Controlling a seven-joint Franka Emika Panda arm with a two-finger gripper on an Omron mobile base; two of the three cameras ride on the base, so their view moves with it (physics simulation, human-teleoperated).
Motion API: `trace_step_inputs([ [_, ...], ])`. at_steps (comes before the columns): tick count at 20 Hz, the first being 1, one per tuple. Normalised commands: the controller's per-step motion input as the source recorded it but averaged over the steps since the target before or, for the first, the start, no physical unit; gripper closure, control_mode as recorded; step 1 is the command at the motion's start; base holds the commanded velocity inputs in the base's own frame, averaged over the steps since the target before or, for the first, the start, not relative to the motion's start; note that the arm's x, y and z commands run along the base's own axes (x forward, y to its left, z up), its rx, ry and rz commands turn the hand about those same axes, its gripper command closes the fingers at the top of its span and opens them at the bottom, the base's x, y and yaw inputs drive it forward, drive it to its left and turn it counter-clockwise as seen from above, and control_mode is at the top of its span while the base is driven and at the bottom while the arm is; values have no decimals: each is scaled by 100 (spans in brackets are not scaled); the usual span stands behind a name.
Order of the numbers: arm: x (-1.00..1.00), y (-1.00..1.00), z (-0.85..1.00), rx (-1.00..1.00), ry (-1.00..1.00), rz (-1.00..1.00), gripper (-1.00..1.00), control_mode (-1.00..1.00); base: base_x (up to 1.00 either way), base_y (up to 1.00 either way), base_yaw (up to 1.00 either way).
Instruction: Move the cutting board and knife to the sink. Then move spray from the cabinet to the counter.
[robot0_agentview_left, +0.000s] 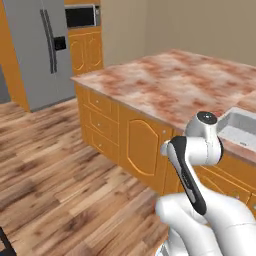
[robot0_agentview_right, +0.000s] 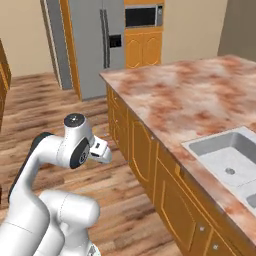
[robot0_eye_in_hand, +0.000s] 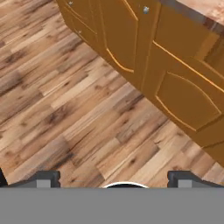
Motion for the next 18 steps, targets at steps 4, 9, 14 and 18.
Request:
trace_step_inputs([
  [4,0,0,0,0,0,0,-100,100,-25,47,93],
  [9,0,0,0,0,0,0,-100,100,-10,0,99],
  [14,0,0,0,0,0,0,-100,100,0,-87,72],
  [18,0,0,0,0,0,0,-100,100,-1,-73,60],
])
